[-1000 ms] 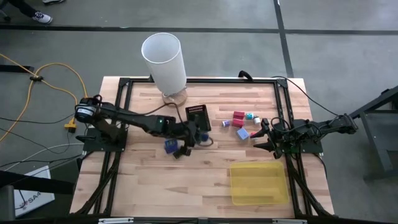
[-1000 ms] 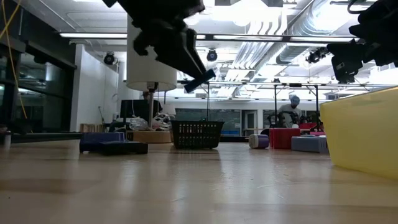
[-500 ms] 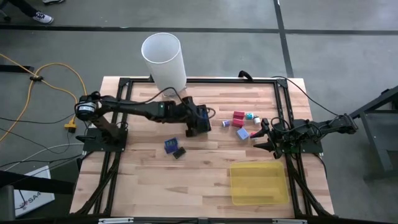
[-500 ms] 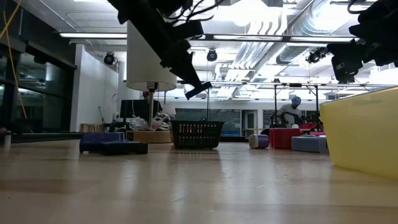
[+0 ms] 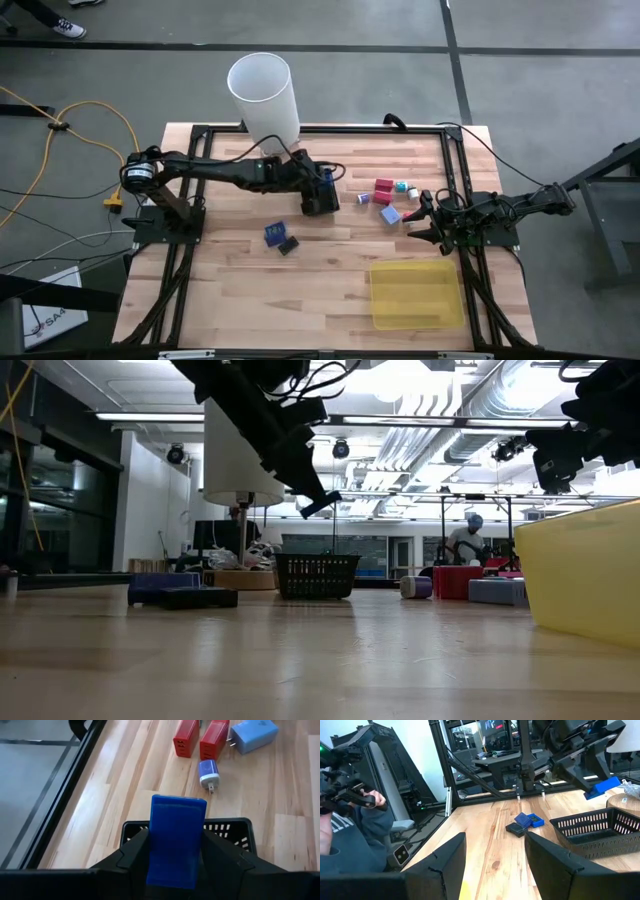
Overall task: Pick & Place Office items
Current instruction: Put the bottom blue digital timer into the black bin, then put the black digital timer into the black bin
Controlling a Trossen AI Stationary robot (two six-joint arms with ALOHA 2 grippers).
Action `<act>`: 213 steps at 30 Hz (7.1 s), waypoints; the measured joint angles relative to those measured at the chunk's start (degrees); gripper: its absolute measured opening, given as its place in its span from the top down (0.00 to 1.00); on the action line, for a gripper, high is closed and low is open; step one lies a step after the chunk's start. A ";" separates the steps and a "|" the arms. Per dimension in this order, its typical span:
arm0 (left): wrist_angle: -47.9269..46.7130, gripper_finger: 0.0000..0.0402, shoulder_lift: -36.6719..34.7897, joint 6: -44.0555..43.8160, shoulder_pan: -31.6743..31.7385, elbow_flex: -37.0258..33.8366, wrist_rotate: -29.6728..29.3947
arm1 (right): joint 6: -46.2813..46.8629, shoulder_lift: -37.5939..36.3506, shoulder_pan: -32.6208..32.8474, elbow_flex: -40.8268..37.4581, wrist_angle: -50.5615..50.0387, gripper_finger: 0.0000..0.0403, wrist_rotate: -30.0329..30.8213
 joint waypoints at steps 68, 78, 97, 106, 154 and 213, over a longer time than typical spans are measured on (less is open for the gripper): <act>-3.07 0.59 11.45 -7.24 0.52 0.00 4.81 | 0.01 0.81 0.00 0.00 0.44 0.53 0.01; -3.05 0.59 11.45 -6.81 0.52 0.00 4.83 | 0.01 0.81 0.00 0.00 0.44 0.53 0.01; -2.06 0.59 11.45 -5.68 0.52 0.00 6.45 | -0.01 0.81 0.00 0.00 0.43 0.53 0.01; -2.08 0.58 11.44 -5.68 0.52 0.00 6.45 | 0.01 0.81 0.00 0.00 0.43 0.53 -0.01; 0.53 0.43 7.03 -3.14 0.52 -0.02 6.58 | 0.01 0.83 0.00 0.00 0.42 0.53 0.01; -29.32 0.43 -8.42 -47.43 -19.73 0.00 -14.42 | 0.01 0.81 0.00 0.00 0.44 0.53 0.01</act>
